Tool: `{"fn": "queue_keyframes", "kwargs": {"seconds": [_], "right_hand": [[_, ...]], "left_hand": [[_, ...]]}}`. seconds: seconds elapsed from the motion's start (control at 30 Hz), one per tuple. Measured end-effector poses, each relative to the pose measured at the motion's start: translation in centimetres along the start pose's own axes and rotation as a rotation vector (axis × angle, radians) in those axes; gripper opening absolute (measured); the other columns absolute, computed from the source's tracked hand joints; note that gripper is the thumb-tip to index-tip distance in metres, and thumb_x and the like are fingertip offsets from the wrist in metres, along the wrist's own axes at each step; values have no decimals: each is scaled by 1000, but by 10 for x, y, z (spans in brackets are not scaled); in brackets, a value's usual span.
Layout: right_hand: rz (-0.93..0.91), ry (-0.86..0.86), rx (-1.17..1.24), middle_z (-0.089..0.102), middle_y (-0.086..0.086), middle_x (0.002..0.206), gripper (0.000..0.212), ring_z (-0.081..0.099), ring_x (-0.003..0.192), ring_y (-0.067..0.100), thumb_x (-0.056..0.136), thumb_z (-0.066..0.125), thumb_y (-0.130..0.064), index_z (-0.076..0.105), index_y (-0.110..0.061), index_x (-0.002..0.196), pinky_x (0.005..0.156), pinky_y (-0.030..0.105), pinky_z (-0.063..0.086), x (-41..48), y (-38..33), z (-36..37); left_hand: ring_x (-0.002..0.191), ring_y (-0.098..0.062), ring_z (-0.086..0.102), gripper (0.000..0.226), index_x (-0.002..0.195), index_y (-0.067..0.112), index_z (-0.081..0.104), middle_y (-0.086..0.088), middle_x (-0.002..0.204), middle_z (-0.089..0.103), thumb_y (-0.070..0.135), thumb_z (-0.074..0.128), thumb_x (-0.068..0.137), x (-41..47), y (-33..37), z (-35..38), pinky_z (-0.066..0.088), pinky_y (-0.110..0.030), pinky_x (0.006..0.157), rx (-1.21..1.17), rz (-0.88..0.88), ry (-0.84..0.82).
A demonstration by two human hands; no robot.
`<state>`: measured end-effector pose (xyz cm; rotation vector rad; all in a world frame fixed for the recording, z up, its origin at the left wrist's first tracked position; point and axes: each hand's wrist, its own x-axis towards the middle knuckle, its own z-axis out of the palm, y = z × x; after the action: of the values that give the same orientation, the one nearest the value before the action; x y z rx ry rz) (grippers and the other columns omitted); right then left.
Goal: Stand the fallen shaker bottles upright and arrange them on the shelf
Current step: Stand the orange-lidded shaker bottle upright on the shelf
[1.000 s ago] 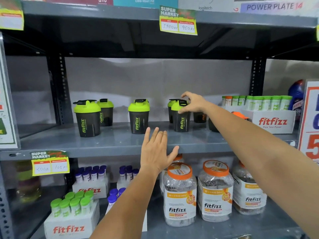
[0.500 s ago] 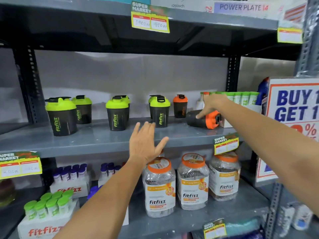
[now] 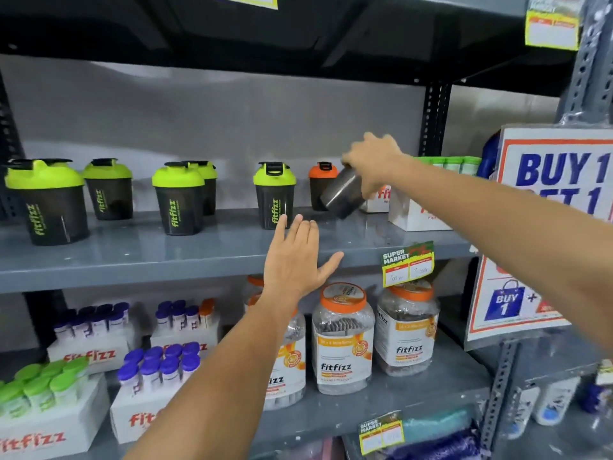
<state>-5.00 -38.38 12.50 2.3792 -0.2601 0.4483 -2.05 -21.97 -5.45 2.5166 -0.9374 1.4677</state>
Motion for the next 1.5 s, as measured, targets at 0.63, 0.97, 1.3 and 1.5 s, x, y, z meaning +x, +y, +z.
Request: {"fn": "queue_keyframes", "kwargs": {"seconds": [0.63, 0.97, 1.3, 1.5], "right_hand": [[-437, 265, -232, 18, 12, 161, 108, 28, 142, 33, 64, 80, -32, 16, -32, 151, 104, 48, 41, 47, -7, 57], [79, 208, 451, 59, 14, 126, 77, 56, 116, 36, 80, 44, -73, 49, -13, 128, 84, 43, 46, 62, -17, 39], [107, 100, 761, 49, 10, 131, 65, 46, 123, 35, 70, 63, -67, 58, -22, 115, 95, 49, 41, 64, 0, 36], [36, 99, 667, 63, 10, 117, 56, 53, 99, 27, 72, 68, -48, 56, -16, 115, 79, 38, 49, 64, -1, 43]], "left_hand": [[125, -26, 55, 81, 122, 0, 63, -13, 118, 68, 64, 26, 89, -1, 4, 7, 31, -47, 114, 79, -44, 43], [124, -26, 56, 81, 120, 0, 63, -13, 114, 69, 63, 24, 90, -1, 4, 5, 34, -46, 112, 94, -45, 23], [122, -26, 58, 81, 118, 0, 65, -14, 112, 70, 64, 25, 90, -2, 5, 3, 34, -46, 113, 109, -58, 12], [121, -26, 58, 82, 117, 1, 66, -13, 112, 70, 65, 23, 90, -2, 7, 1, 33, -46, 113, 107, -75, -8]]}}
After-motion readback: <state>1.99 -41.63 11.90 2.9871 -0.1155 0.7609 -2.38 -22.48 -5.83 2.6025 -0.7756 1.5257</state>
